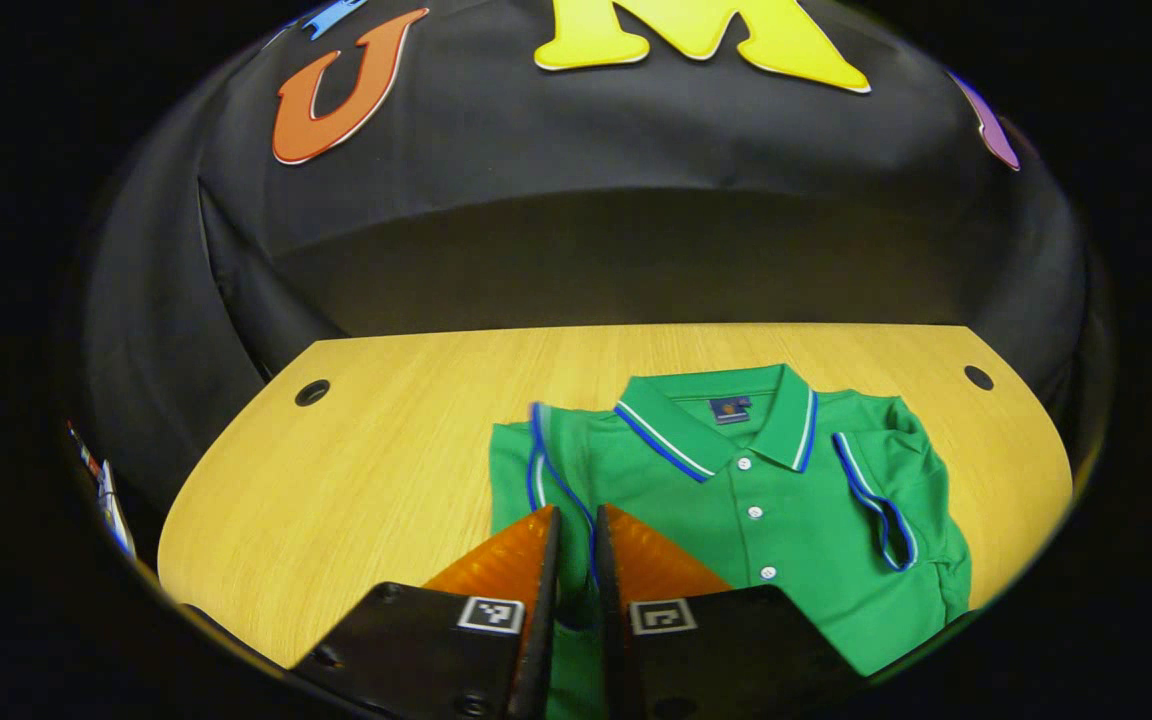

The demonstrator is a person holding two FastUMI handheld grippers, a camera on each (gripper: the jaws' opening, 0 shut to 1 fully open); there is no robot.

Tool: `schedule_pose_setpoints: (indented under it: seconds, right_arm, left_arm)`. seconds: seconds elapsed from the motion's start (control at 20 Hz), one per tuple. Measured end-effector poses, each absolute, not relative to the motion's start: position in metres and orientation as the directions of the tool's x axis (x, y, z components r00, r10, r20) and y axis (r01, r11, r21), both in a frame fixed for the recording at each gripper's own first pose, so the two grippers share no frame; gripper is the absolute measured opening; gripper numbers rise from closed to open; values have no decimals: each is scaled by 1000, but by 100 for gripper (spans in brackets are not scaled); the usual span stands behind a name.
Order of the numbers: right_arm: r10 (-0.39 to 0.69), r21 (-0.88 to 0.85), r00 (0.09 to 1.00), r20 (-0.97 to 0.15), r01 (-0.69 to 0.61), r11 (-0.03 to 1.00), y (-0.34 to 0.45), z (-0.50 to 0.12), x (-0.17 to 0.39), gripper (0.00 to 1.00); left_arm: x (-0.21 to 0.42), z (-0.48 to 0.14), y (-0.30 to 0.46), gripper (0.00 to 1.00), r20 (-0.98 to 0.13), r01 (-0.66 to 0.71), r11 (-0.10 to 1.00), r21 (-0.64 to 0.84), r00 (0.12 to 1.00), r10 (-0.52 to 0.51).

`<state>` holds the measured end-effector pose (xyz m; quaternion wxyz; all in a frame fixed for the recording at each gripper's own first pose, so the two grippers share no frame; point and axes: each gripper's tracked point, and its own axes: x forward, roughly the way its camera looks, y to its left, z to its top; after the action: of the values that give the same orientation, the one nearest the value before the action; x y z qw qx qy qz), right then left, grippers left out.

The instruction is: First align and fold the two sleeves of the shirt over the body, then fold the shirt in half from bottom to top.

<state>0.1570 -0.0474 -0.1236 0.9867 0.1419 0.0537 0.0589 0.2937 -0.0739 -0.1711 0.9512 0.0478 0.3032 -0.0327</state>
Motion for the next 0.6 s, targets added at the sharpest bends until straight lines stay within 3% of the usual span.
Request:
schedule_pose_setpoints:
  seconds: [0.05, 0.1, 0.15, 0.2, 0.25, 0.3, 0.4, 0.45, 0.5, 0.6]
  right_arm:
    - [133, 288, 987, -88, -103, 952, -47, -124, 157, 95]
    - [132, 288, 987, -90, -101, 952, -48, -124, 158, 95]
    - [131, 286, 987, -93, -100, 953, -47, -126, 158, 99]
    - [131, 284, 987, -95, -99, 954, -47, -126, 158, 95]
    - [130, 281, 987, -96, -98, 955, -47, -126, 158, 99]
    - [128, 279, 987, -96, -97, 955, -48, -126, 159, 92]
    - [127, 276, 987, -98, -95, 956, -47, -127, 159, 95]
    - [127, 269, 987, -101, -96, 958, -47, -128, 158, 95]
    - [127, 264, 986, -104, -95, 960, -47, -129, 158, 99]
    - [147, 275, 983, -110, -112, 955, -42, -127, 155, 95]
  left_arm:
    - [292, -172, -79, 48, -581, 91, 994, 52, 813, -44]
    - [291, -171, -81, 57, -580, 88, 995, 37, 813, -50]
    - [290, -171, -83, 78, -575, 80, 996, 25, 816, -51]
    - [289, -169, -84, 79, -571, 76, 997, 15, 819, -54]
    - [287, -166, -83, 86, -567, 73, 997, 10, 822, -54]
    - [285, -163, -82, 84, -561, 71, 997, 8, 826, -54]
    - [282, -156, -81, 88, -543, 63, 998, -12, 838, -59]
    - [278, -152, -79, 100, -540, 60, 998, -23, 839, -63]
    - [275, -152, -77, 100, -534, 51, 998, -36, 843, -62]
    - [266, -145, -73, 100, -522, 44, 998, -50, 850, -64]
